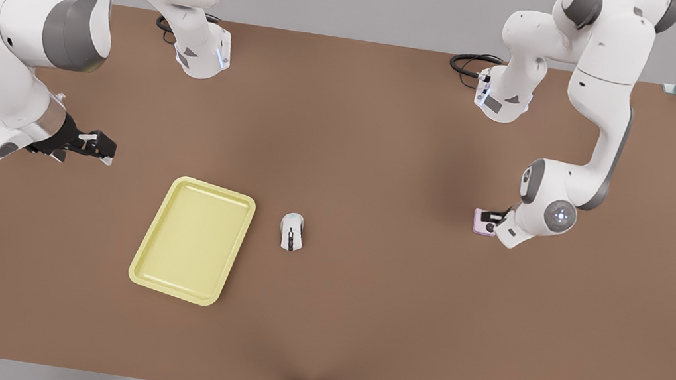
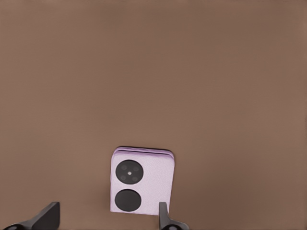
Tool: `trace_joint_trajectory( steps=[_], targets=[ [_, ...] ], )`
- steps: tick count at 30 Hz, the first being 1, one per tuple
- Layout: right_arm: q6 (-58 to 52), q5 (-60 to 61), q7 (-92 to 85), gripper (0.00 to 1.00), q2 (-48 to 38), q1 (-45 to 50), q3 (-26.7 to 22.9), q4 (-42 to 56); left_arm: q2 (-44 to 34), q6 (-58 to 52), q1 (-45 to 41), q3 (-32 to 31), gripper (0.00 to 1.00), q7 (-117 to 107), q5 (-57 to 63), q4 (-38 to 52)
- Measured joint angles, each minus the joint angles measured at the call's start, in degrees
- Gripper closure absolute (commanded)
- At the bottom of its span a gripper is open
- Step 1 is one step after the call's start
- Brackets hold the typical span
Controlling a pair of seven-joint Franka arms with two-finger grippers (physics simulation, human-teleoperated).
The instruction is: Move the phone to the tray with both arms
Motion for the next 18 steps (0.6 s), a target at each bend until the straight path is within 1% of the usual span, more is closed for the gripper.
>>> trace_joint_trajectory(
  steps=[5, 18],
  targets=[
    [0.1, 0.0, 0.0, 0.00, 0.0, 0.1, 0.0, 0.0, 1.2, 3.1, -1.2, -0.3, 0.00, 1.1, -0.5, -0.1],
    [0.2, 0.0, -0.1, 0.00, 0.0, 0.1, 0.0, 0.0, 5.8, 4.8, -1.5, -0.3, 0.00, 2.8, -0.6, 0.0]
  ],
)
